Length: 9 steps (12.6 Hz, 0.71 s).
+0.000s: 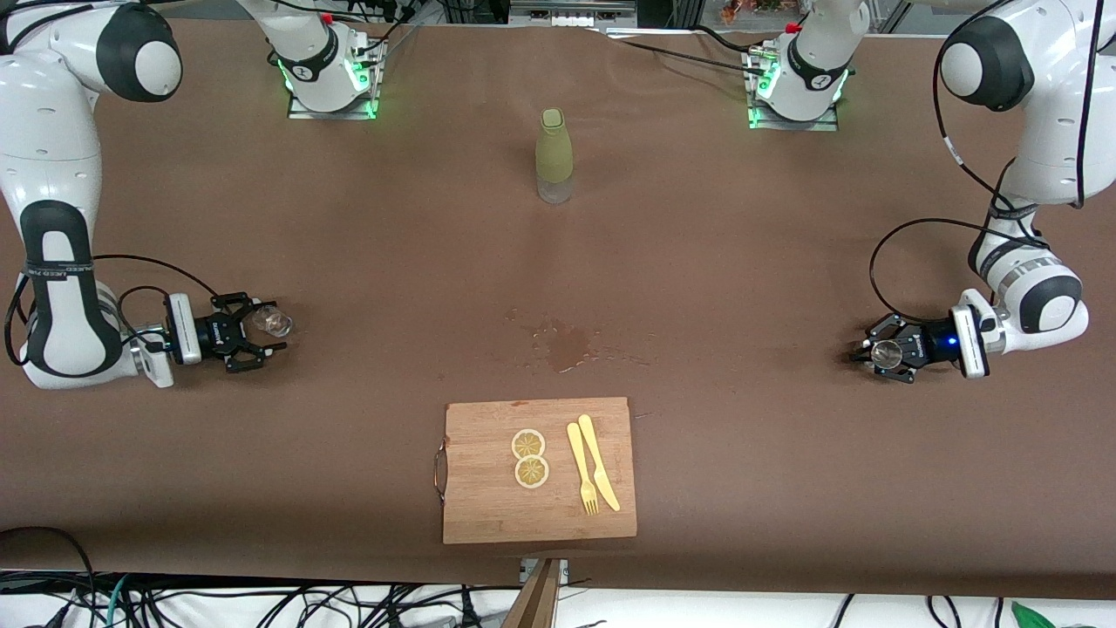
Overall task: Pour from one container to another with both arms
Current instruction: 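Lower the glass onto the table while the left gripper lowers the jigger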
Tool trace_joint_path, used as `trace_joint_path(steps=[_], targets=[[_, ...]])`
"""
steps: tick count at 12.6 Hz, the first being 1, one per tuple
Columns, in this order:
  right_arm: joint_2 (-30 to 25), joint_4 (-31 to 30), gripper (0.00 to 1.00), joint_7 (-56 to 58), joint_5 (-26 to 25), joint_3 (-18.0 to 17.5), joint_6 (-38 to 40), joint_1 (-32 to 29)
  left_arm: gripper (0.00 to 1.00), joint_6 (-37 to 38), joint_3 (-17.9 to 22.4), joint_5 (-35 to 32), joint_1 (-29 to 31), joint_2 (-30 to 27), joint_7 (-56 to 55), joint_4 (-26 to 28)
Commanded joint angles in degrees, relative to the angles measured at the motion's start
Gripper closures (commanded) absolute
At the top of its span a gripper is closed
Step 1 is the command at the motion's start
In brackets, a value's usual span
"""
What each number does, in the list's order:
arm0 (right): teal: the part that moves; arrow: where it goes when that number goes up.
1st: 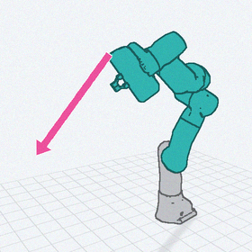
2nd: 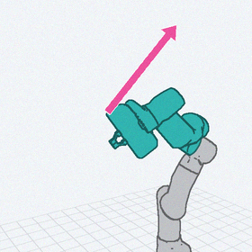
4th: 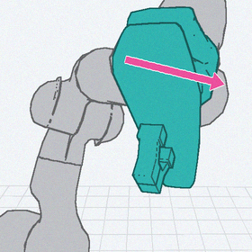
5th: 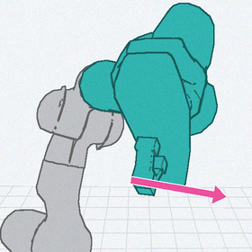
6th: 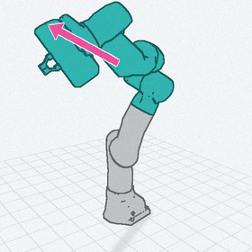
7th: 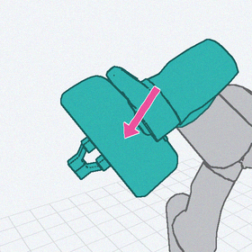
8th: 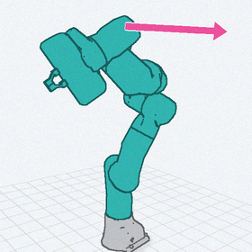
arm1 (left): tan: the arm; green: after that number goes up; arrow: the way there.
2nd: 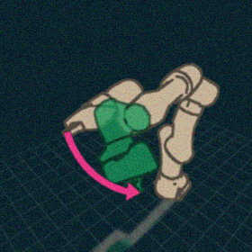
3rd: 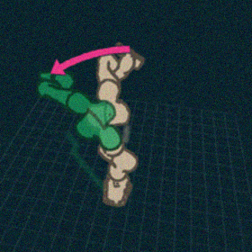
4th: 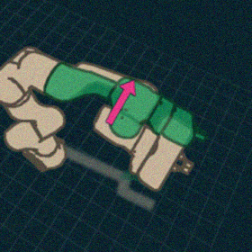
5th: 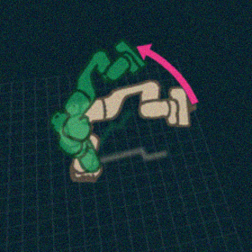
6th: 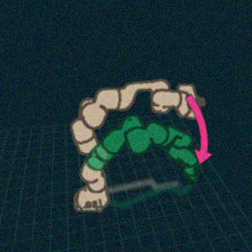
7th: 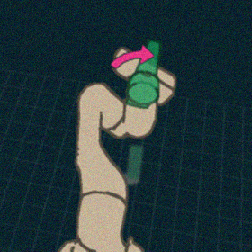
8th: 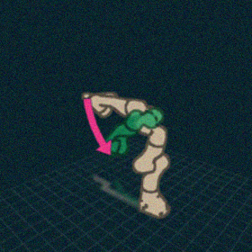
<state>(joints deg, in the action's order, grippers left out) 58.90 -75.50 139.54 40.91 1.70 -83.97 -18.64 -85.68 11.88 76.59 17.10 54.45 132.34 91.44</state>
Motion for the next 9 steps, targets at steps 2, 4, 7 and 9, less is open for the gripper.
trace_joint_path(steps=[2, 4, 7, 9], targets=[[-0.36, 0.53, 0.00, 0.65, -2.40, 1.02, 1.00, -2.01, 1.00, 0.87, -0.02, -0.03, 0.21, 0.22, 2.30, 0.32], [-0.54, 1.75, 0.00, 0.56, -4.86, 1.20, 1.70, -4.20, 1.00, 0.86, -0.02, -0.03, 0.21, 0.22, 4.85, 0.32], [-1.85, 3.52, 0.00, -0.93, -7.85, 2.69, 3.29, -4.83, 1.00, 1.13, -0.02, 0.05, 0.12, -0.13, 7.83, 0.15], [-2.91, 3.52, 0.00, -3.99, -8.47, 3.49, 3.29, -4.65, 1.00, 3.75, -0.02, 0.14, 0.12, 0.04, 8.89, -0.03]])
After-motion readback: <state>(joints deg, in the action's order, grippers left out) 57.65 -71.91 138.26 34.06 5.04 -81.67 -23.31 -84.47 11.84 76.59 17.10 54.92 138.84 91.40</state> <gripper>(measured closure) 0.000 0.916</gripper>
